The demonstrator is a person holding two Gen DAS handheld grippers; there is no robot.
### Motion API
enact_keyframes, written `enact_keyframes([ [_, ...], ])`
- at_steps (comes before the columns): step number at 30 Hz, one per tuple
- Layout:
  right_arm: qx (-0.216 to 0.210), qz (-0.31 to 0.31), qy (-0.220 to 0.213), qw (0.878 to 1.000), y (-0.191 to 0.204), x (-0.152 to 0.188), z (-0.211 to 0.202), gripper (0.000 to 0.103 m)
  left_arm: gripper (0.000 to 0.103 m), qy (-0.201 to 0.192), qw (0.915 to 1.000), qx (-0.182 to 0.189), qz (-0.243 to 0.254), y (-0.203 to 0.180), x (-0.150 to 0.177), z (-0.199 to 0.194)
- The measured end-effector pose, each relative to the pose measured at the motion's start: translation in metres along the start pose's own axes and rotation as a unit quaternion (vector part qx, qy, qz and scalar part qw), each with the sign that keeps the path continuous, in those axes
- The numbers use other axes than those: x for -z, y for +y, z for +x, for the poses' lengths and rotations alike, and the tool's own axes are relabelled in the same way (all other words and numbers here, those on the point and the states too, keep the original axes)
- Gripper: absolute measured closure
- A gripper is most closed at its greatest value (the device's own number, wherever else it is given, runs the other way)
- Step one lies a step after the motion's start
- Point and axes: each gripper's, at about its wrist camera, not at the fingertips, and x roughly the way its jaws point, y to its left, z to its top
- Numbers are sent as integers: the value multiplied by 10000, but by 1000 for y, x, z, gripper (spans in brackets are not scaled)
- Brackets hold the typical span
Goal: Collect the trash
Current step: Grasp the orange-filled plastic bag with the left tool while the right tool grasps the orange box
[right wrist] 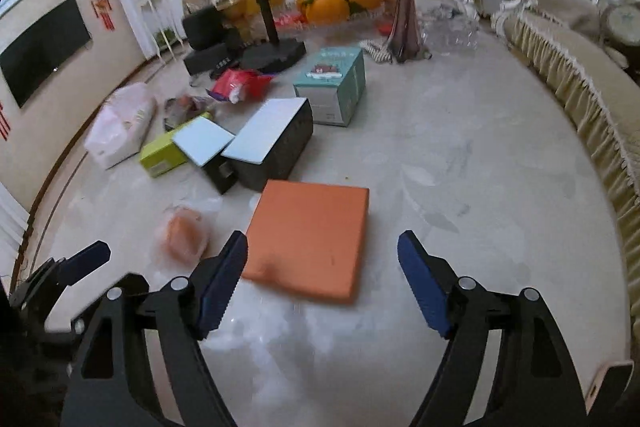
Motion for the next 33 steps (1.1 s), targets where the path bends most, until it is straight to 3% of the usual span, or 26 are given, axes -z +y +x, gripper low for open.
enact_keyframes([
  [4,-12,-106,307,9995,7,-5,6,27,19,138,9997,-159,128,-9,-4,15],
  [9,361,-203,485,9980,13,-18,17,22,19,331,9974,-534,355,-19,-5,27],
  [21,632,-233,1032,9924,13,-17,43,13,19,635,9926,-1001,253,-7,-8,54],
  [25,554,-159,880,9945,11,-11,41,15,19,645,9924,-995,331,-6,-9,56],
  [26,555,-155,858,9946,10,-12,40,18,21,637,9926,-979,322,-6,-10,55],
  [27,545,-185,796,9952,11,-12,38,36,43,575,9933,-926,388,-6,-10,53],
  [28,542,-223,770,9953,10,-12,34,34,50,527,9922,-994,537,-8,-10,50],
  [29,487,-194,732,9959,8,-12,31,35,50,533,9915,-1040,577,-7,-11,50],
  [33,215,26,475,9986,-8,-11,12,35,50,569,9959,-643,294,8,-13,42],
])
